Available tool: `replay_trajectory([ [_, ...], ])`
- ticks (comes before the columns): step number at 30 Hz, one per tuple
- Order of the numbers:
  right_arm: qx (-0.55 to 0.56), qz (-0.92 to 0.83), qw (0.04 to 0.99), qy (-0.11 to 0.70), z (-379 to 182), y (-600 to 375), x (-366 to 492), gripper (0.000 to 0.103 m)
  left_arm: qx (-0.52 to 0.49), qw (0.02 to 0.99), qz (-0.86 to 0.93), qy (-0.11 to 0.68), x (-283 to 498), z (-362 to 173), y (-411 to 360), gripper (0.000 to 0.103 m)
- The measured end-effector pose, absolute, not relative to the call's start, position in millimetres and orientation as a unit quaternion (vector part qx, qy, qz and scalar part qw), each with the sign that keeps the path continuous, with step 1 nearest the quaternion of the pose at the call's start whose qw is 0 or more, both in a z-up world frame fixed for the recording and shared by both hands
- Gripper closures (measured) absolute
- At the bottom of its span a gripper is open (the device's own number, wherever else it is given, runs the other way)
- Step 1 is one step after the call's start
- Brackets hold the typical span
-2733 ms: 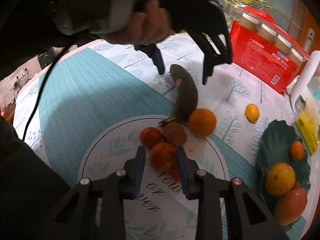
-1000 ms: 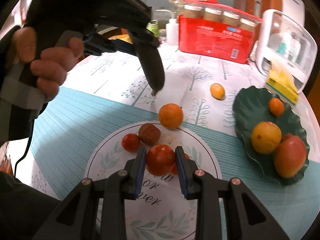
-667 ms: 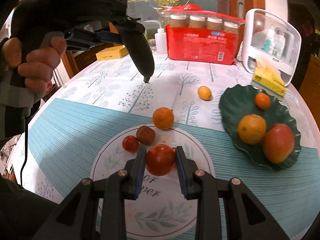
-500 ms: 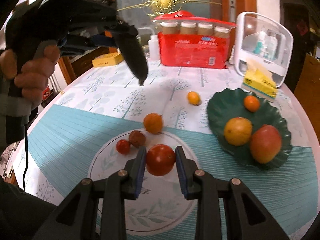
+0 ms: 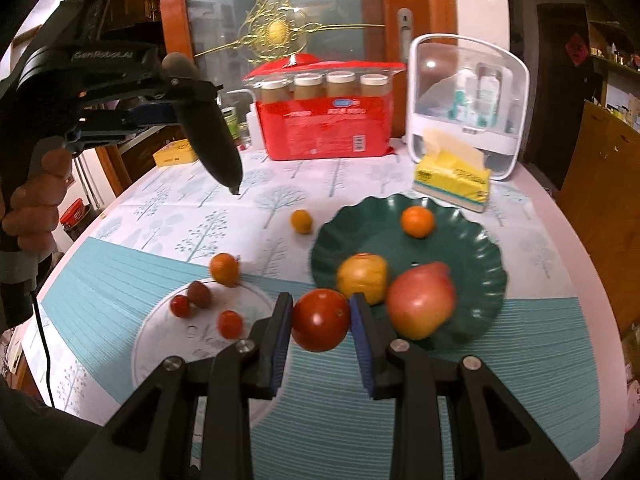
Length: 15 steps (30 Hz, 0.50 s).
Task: Organize fruits
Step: 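Carry the banana with the left gripper while the right gripper grasps a red tomato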
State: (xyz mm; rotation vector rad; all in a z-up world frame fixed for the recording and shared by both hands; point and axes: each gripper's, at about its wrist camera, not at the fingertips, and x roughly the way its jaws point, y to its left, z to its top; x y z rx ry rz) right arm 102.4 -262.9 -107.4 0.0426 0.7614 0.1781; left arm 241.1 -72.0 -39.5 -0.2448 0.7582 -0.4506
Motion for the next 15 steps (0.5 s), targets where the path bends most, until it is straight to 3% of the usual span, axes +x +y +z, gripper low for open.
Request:
replay_trajectory([
  [15,0.026,0.076,0.926,0.369,-112,-355,114,0.073,-0.106,0.890,-0.226,0.383,232,-47,-164,0.072],
])
